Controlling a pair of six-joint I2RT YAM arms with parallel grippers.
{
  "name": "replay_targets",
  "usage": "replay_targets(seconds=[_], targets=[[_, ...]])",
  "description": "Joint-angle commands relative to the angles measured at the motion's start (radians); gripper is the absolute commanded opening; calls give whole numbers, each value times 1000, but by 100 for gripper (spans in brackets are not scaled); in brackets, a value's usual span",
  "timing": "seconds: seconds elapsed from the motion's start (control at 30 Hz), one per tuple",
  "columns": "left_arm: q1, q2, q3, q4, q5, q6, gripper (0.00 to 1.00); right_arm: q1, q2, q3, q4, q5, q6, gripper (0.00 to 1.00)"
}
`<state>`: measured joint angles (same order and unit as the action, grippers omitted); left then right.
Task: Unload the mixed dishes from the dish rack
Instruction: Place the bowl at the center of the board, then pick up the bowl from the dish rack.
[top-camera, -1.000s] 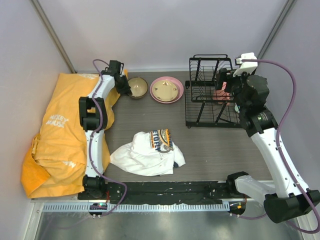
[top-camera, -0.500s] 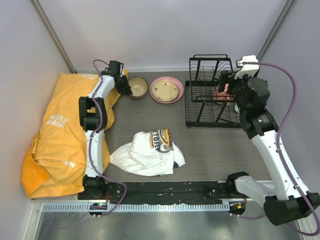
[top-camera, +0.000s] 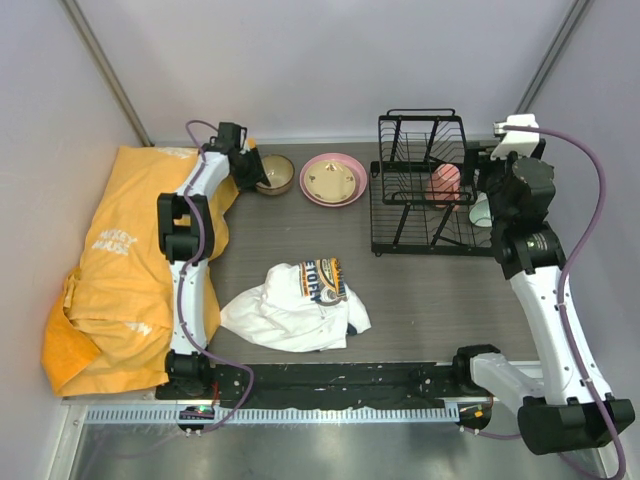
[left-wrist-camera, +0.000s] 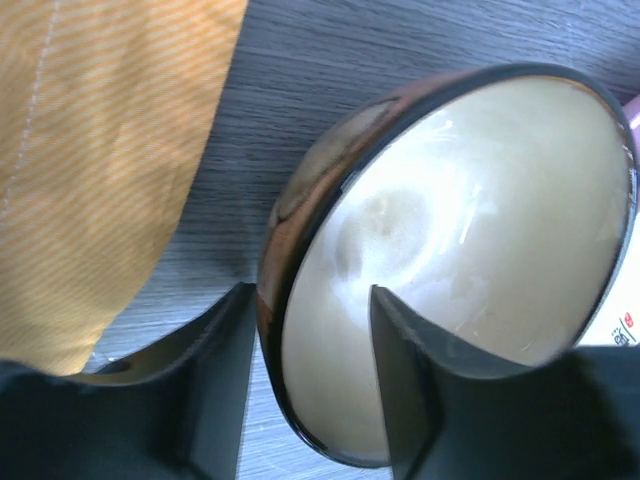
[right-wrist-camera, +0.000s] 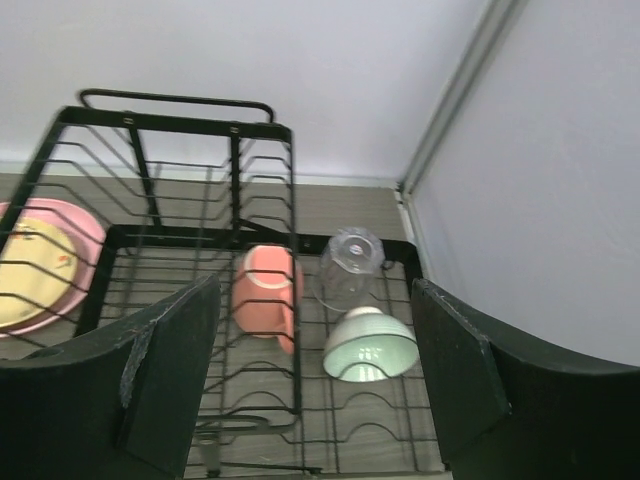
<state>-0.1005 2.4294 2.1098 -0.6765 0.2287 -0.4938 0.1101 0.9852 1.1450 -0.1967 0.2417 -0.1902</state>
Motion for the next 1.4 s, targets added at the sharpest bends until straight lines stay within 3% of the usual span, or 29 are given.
replay_targets(seconds=[0.0, 0.33, 0.43, 0.63, 0.9, 1.37], targets=[[4, -99, -5, 41, 18, 3, 55, -91, -36, -7, 2, -18, -35, 81], [-2, -213, -66, 58, 12, 26, 73, -373, -99, -96, -7, -180, -98, 81], [-2, -266, -85, 64, 17, 40, 82, -465, -71, -114, -7, -263, -107, 81], [-19, -375, -120, 69, -5, 122, 88, -596, 29, -145, 23, -407, -153, 79], [-45, -481, -177, 100, -52, 273, 94, -615, 115, -287, 191, -484, -279, 75], [-108, -647, -382, 207, -97, 471, 99, -616, 306, -396, 473, -679, -430, 72]])
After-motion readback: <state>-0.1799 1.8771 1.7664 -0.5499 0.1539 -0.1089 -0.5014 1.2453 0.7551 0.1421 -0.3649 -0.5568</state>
